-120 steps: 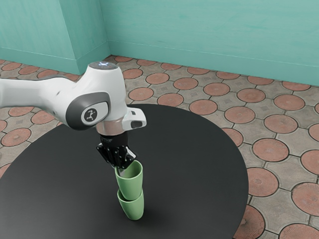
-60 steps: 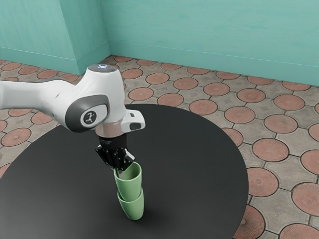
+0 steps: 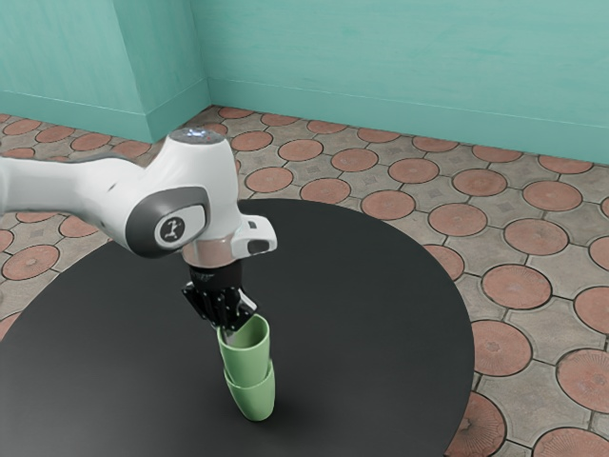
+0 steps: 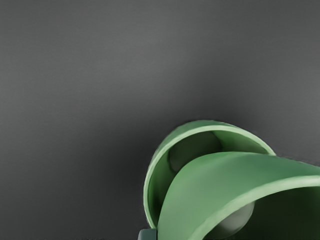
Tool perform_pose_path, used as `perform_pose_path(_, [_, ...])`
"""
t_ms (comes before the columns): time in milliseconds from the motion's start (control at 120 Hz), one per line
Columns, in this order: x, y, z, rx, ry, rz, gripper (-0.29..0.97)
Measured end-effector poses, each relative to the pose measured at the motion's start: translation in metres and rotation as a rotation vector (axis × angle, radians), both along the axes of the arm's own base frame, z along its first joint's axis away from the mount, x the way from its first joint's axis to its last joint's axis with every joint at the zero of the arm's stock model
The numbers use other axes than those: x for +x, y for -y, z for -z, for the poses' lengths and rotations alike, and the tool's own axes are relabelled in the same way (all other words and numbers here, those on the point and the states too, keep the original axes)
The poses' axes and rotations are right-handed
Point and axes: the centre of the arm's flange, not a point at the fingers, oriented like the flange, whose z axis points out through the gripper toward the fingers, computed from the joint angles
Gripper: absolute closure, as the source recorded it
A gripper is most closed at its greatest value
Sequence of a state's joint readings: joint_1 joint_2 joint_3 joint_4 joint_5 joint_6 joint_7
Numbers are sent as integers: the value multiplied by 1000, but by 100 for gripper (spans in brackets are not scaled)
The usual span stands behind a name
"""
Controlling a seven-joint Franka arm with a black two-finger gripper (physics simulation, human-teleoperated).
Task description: Place the left cup onto the right cup
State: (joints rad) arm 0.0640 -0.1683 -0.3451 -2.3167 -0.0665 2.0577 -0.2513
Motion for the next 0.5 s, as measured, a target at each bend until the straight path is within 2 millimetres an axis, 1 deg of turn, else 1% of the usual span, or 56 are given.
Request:
perform_pose_path(275, [0,0,1,-1,6,0,77])
perform_pose_path(408, [0,0,1,-5,9,0,65])
perform_pose_path(500, [0,0,0,-6,10,2,53])
